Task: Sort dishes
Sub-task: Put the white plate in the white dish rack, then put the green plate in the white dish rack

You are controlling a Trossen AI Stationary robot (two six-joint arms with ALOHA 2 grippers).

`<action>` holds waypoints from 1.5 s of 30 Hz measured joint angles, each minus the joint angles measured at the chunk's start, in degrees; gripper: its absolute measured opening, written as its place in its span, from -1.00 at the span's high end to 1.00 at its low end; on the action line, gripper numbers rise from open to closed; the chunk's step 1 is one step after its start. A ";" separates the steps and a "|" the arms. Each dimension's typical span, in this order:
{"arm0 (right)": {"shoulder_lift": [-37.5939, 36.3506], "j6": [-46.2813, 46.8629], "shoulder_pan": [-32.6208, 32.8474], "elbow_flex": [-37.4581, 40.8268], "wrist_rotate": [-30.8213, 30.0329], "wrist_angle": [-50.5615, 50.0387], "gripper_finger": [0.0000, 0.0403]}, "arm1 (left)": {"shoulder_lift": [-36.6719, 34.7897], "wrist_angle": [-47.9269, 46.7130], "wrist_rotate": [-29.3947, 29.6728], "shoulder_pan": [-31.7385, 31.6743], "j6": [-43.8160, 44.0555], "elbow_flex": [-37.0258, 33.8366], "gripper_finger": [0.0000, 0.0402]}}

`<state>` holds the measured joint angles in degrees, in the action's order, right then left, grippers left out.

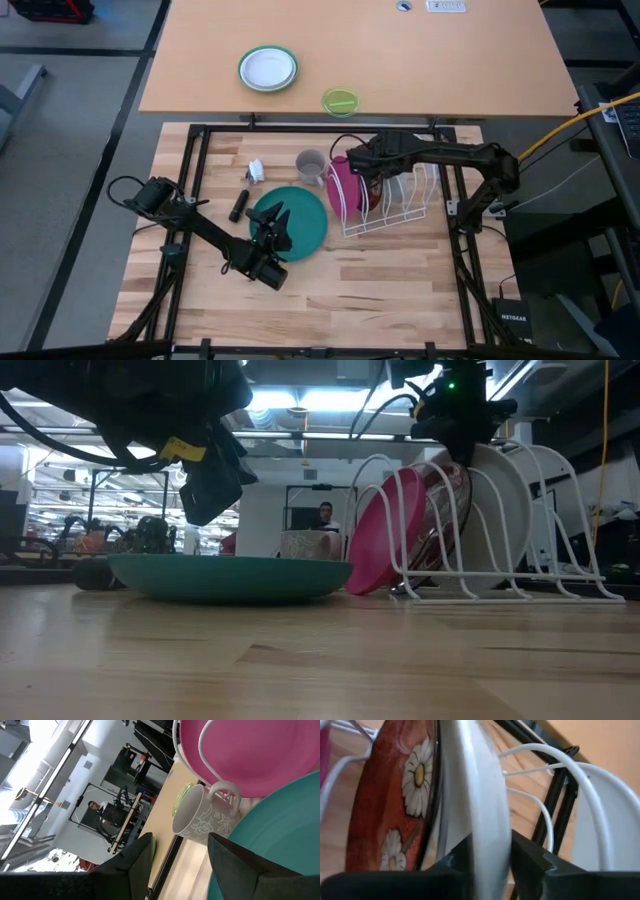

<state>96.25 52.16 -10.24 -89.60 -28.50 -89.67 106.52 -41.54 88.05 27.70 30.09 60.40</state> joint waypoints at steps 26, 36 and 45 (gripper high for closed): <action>-0.02 -19.40 0.07 -2.66 5.90 -0.67 0.14 | 0.00 -0.03 -0.07 0.00 -0.50 0.00 0.10; -0.05 -19.71 0.09 -9.12 0.50 -0.24 0.13 | 0.02 -0.02 -1.06 0.00 -0.50 0.00 0.10; -0.05 -23.69 0.09 -15.41 -3.66 -0.34 0.13 | 0.02 -0.04 -1.14 0.00 -0.52 0.00 0.10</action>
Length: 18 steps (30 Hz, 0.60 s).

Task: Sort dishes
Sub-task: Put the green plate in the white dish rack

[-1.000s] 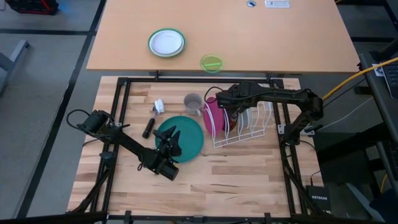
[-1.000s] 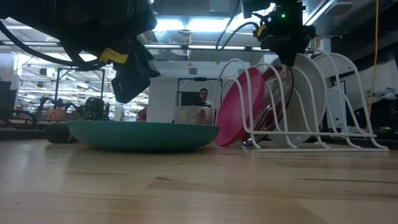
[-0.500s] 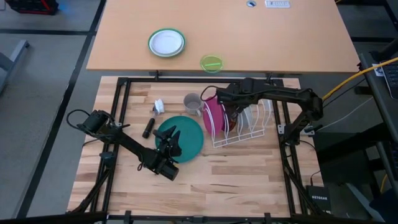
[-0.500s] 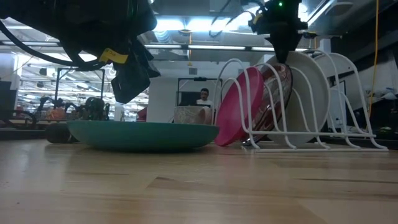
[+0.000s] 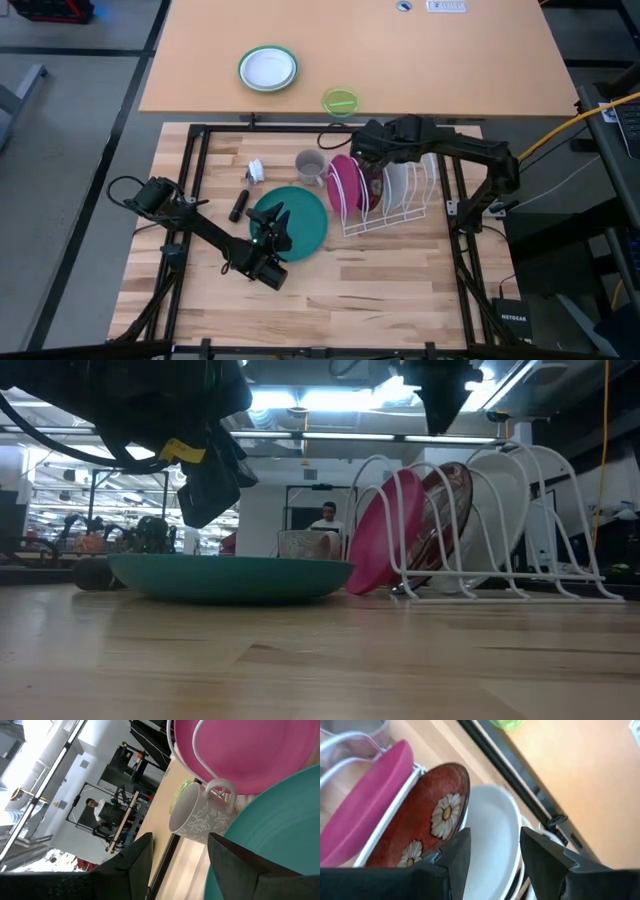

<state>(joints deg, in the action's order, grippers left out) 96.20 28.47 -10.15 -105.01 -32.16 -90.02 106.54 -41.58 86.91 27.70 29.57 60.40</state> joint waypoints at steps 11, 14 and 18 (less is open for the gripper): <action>-0.04 -3.76 4.35 -3.54 3.41 0.05 0.13 | 0.00 0.00 -7.54 0.53 -4.67 0.00 0.10; -0.03 -6.03 7.93 -2.74 4.33 1.50 0.13 | 0.00 0.05 -15.85 1.13 -7.63 0.00 0.10; 0.04 -7.96 13.47 -2.21 4.34 3.33 0.13 | 0.00 0.20 -25.20 2.53 -7.93 0.00 0.10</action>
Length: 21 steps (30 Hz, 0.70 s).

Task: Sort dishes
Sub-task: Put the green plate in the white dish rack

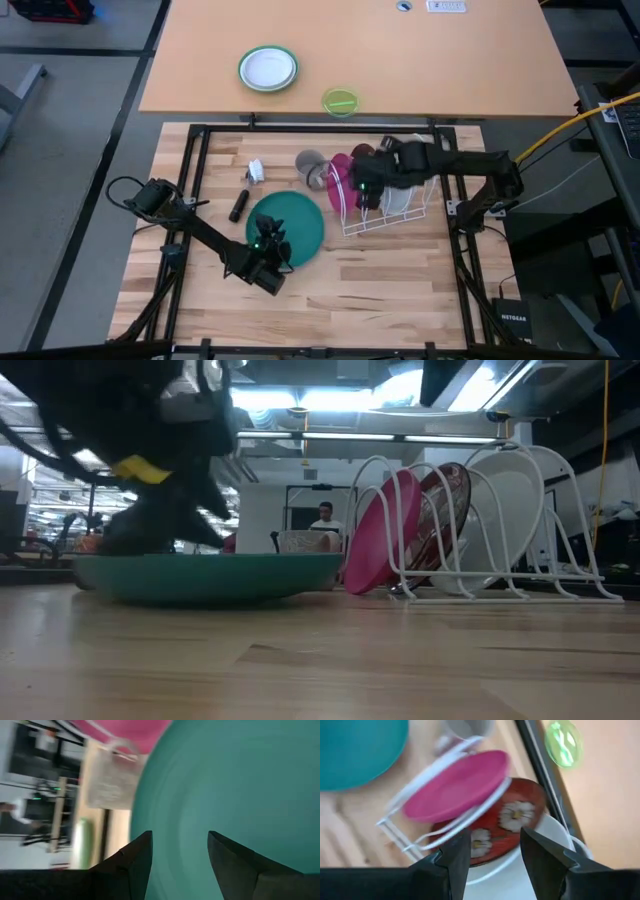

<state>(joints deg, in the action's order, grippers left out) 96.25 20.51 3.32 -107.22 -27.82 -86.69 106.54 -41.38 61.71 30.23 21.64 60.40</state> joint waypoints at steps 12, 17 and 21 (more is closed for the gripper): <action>0.52 0.07 13.91 0.09 -3.99 3.03 0.13 | 0.04 -0.35 -0.53 3.69 0.44 3.90 0.10; 0.52 0.11 19.35 0.09 -4.13 7.41 0.13 | 0.04 -4.85 -1.55 5.66 1.34 10.37 0.10; 0.89 0.19 23.62 0.09 -5.84 9.15 0.13 | -0.04 -7.23 -10.17 7.84 3.74 15.67 0.10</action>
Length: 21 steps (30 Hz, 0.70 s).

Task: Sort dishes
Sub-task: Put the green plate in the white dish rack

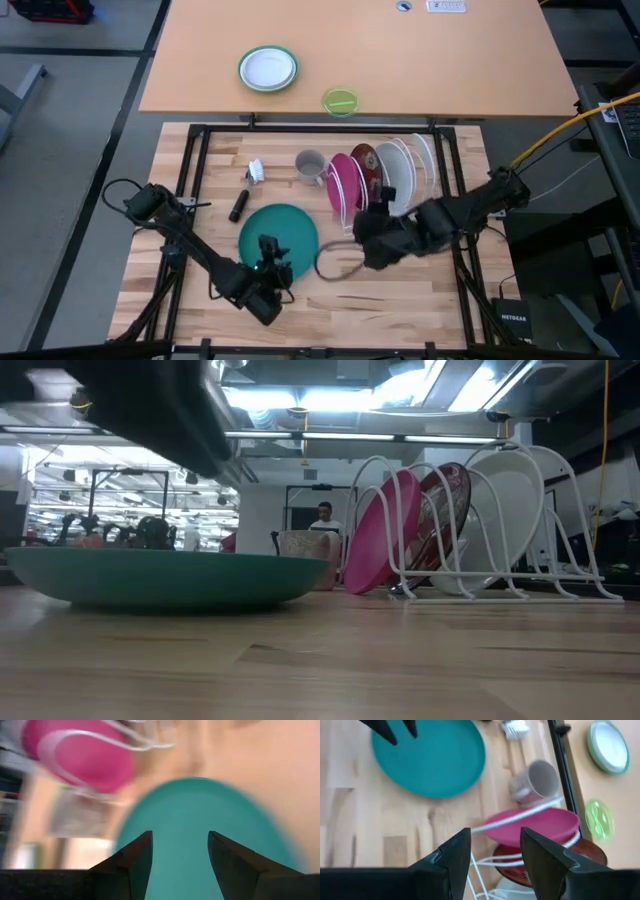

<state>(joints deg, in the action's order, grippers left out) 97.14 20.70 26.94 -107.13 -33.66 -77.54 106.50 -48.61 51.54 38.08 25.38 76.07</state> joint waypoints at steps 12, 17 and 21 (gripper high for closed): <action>7.94 0.03 8.38 0.00 -1.30 4.09 0.13 | 0.00 0.56 -16.00 5.41 14.03 1.15 0.10; 12.26 0.15 10.08 0.00 -1.28 9.06 0.13 | 0.00 4.21 -15.96 6.24 19.94 -2.59 0.10; 14.49 2.60 11.15 0.00 -1.30 12.86 0.13 | 0.02 6.75 -15.93 6.40 20.49 -6.40 0.10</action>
<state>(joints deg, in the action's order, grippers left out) 111.62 23.30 38.08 -107.13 -34.95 -64.68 106.52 -41.86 35.61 44.48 45.87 69.67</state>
